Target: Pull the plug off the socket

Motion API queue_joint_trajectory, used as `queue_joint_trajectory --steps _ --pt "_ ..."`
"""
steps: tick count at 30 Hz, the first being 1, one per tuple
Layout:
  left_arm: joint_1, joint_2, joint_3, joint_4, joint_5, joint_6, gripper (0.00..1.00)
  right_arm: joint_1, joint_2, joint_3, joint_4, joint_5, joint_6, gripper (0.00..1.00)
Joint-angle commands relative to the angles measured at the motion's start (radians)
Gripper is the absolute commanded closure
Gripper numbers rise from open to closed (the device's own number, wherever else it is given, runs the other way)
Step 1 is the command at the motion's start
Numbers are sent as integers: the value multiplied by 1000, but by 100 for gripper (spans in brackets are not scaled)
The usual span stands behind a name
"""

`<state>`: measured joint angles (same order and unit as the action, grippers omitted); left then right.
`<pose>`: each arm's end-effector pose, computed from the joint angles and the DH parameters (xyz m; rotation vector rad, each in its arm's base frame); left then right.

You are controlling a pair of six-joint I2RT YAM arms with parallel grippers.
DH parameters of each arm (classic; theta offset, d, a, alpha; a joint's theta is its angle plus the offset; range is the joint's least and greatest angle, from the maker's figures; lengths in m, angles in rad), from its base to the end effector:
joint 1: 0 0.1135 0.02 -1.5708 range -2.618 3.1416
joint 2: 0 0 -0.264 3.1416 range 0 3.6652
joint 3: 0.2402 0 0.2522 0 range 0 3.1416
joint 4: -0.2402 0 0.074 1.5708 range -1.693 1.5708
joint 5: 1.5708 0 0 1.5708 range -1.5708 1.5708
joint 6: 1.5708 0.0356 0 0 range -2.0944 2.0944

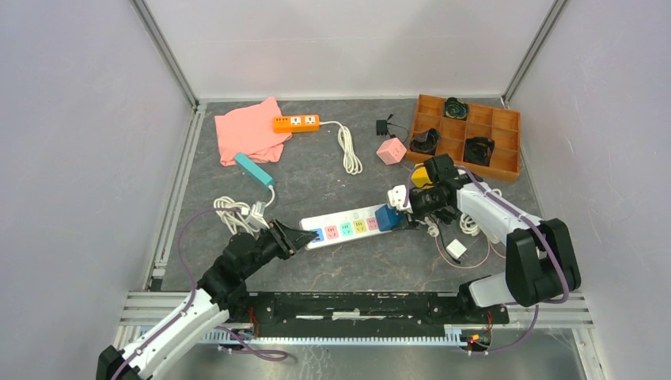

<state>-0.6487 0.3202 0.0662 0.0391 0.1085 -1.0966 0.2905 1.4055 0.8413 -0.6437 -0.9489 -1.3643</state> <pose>0.1000 -0.0807 0.1698 -0.3580 1.9647 -1.3004 0.2305 0.0991 0.2050 -1.7976 1.3650 0.7808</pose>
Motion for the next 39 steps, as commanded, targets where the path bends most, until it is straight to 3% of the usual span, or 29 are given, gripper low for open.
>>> queue_joint_trajectory --steps 1,12,16,27,39 --pt "12 46 10 -136 -106 119 98 9 -4 59 15 1 112 100" --pt "12 147 50 -156 -159 162 98 32 -77 61 -102 41 -72 100" --pt "12 157 53 -154 -175 169 98 101 -113 -13 34 215 11 100" --pt "12 140 55 -180 -198 175 98 16 -71 155 -298 -27 -174 100" --pt "12 119 66 -184 -185 179 98 -75 -95 167 -289 -149 -108 100"
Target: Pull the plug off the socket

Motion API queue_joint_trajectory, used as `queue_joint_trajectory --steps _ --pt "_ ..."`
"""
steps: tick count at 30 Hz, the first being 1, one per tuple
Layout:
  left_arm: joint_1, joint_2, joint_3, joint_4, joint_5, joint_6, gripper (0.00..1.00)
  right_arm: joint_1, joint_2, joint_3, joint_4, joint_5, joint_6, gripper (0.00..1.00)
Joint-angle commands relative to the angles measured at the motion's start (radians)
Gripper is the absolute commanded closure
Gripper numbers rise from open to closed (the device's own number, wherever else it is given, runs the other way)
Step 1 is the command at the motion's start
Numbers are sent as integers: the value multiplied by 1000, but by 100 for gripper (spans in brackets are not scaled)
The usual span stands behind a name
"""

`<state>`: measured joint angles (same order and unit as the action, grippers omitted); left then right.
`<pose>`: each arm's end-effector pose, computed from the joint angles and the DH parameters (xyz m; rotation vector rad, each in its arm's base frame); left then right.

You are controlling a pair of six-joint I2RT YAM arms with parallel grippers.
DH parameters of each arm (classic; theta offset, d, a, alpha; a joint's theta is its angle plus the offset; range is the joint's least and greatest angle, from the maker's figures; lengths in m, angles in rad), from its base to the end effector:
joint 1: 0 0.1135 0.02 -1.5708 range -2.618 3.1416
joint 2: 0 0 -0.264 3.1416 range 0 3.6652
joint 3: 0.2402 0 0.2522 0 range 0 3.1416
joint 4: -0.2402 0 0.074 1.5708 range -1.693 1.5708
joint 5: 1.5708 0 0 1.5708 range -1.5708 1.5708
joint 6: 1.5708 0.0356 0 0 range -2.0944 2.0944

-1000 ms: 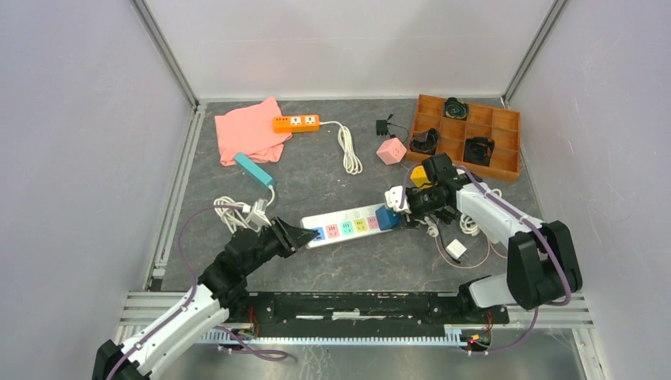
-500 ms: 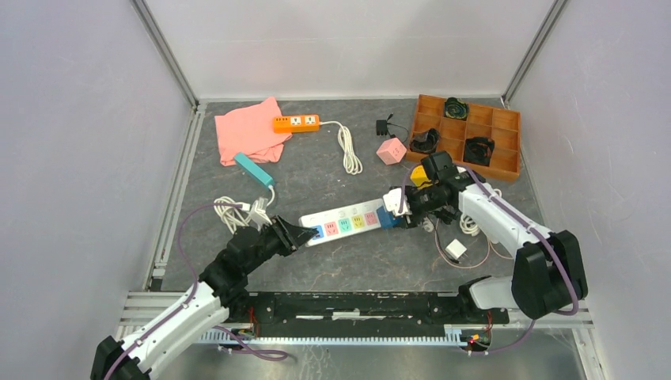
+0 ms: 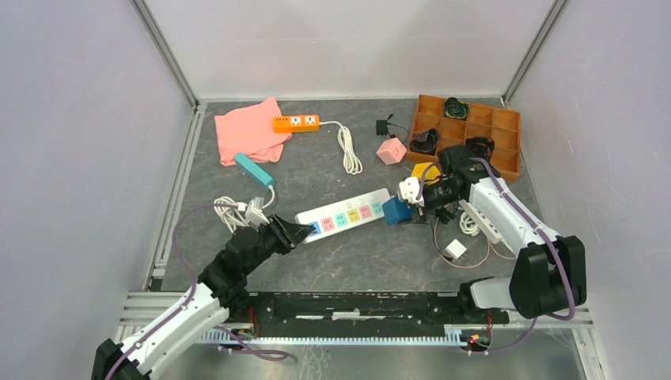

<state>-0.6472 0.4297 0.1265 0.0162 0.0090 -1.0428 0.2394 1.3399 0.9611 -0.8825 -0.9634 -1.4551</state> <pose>0.1090 -0.0827 0.1766 -0.3924 1.9930 -1.1417 0.2244 0.0849 0.2458 -1.8019 1.3478 0.7626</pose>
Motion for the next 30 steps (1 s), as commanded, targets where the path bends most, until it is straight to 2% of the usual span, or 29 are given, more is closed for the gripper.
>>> queue_joint_trajectory --steps 1,24,26,30 --pt "11 9 6 -160 -85 125 98 -29 -32 46 -50 -144 -11 100" --pt "11 27 -37 -98 -60 118 97 -116 -39 41 -14 -290 77 100" --pt "11 36 -49 -81 -60 113 95 -124 -39 39 -5 -310 91 100" --pt "11 63 -90 -36 -71 99 81 -133 -37 30 8 -328 104 100"
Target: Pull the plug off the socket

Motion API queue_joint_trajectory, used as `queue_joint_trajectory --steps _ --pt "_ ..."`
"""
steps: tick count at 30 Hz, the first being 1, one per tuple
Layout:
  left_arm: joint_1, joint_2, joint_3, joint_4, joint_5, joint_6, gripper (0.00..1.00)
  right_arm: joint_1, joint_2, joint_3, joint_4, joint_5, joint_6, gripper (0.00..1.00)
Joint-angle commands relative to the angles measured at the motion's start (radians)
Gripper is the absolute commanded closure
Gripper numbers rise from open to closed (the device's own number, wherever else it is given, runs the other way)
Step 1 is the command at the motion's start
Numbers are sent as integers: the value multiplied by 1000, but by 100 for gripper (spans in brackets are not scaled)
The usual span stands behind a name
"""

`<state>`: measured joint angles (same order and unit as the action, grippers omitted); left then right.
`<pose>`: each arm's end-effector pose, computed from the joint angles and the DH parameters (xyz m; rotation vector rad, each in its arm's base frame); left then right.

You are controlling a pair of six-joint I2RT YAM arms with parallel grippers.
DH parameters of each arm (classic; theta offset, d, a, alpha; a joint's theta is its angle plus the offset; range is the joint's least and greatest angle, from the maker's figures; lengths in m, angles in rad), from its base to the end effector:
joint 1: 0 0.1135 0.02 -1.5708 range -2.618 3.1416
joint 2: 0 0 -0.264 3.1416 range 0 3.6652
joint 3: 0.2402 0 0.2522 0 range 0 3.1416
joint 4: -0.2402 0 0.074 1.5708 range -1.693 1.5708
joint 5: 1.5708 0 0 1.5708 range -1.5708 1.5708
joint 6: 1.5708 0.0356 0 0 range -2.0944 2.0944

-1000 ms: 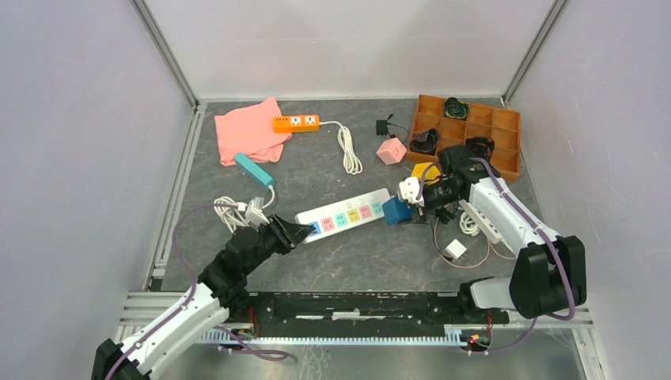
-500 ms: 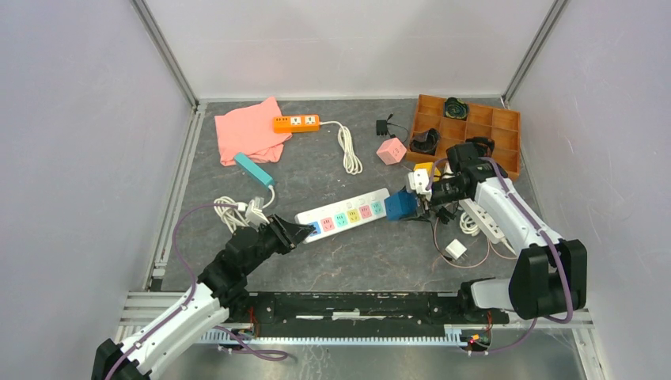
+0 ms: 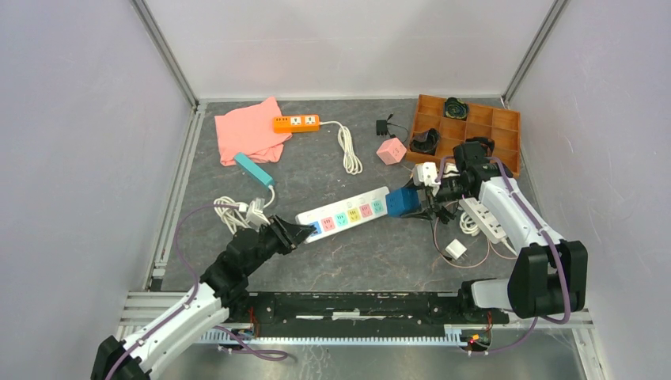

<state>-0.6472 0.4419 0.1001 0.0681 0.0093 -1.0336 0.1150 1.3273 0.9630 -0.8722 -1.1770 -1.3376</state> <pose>0.1097 -0.0833 0.1712 -0.3801 1.9797 -1.1444 0.2300 0.0597 0.2557 -1.5331 1.3785 0.9213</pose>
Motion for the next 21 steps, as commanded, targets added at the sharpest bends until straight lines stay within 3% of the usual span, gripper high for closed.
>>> queue_joint_trajectory --steps 1,6,9,21 --pt "11 61 -74 -76 -73 84 78 -11 -23 25 2 -116 -8 100" --pt "11 83 -135 3 -82 41 71 -13 -12 13 16 -110 -2 100" --pt "11 82 -162 15 -105 29 56 -15 3 13 12 -96 -10 100" --pt "11 97 -144 -49 -206 -19 23 -17 28 28 -37 -80 -62 100"
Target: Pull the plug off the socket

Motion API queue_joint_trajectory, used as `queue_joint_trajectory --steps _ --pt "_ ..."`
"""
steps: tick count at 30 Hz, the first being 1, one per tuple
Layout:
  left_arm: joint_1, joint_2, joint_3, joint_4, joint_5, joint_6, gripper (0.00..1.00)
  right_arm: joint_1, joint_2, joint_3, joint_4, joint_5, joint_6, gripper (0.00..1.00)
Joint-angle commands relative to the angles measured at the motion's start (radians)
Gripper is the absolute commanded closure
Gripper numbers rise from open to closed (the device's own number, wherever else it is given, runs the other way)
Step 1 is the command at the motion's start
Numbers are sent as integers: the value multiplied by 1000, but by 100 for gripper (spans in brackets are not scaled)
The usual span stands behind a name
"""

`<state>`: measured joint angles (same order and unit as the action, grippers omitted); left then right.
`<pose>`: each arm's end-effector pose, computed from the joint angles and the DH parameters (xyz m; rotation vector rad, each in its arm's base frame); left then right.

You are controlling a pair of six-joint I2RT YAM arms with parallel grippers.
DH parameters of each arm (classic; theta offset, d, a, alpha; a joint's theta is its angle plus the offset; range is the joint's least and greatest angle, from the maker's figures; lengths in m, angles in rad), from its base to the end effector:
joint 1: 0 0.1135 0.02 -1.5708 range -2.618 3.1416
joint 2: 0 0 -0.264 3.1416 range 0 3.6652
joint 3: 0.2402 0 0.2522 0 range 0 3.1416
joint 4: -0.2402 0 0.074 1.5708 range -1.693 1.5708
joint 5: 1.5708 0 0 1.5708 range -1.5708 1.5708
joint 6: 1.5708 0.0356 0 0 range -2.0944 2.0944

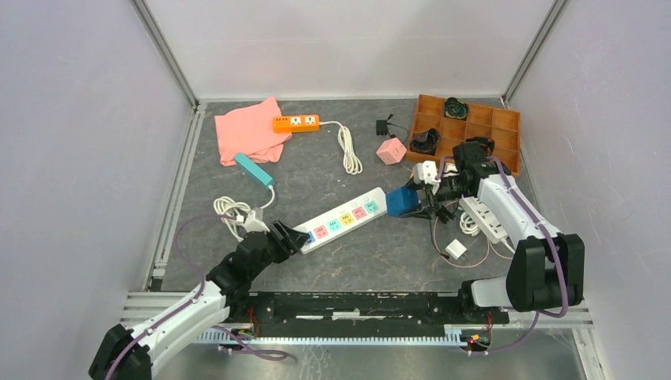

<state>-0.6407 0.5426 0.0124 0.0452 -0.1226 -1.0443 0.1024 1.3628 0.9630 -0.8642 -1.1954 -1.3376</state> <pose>0.1087 -0.0756 0.1267 -0.5160 2.1194 -0.8926 0.2361 0.0576 0.2487 -1.5087 1.3941 0.9509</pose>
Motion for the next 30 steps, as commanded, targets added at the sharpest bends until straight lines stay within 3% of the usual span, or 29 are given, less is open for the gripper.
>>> queue_joint_trajectory --steps 1,7,13,23,30 --pt "4 -9 -50 -38 -81 -10 21 -5 -8 28 -40 -57 -57 100" --pt "4 -89 22 -224 -151 9 1 -7 -37 3 62 -16 45 100" --pt "4 -194 84 -321 -210 25 0 -7 -93 -36 188 24 161 100" --pt "4 -189 261 -388 -228 117 0 -7 -136 -35 242 68 216 100" --pt "4 -206 370 -372 -174 252 0 -1 -131 -4 351 96 349 100"
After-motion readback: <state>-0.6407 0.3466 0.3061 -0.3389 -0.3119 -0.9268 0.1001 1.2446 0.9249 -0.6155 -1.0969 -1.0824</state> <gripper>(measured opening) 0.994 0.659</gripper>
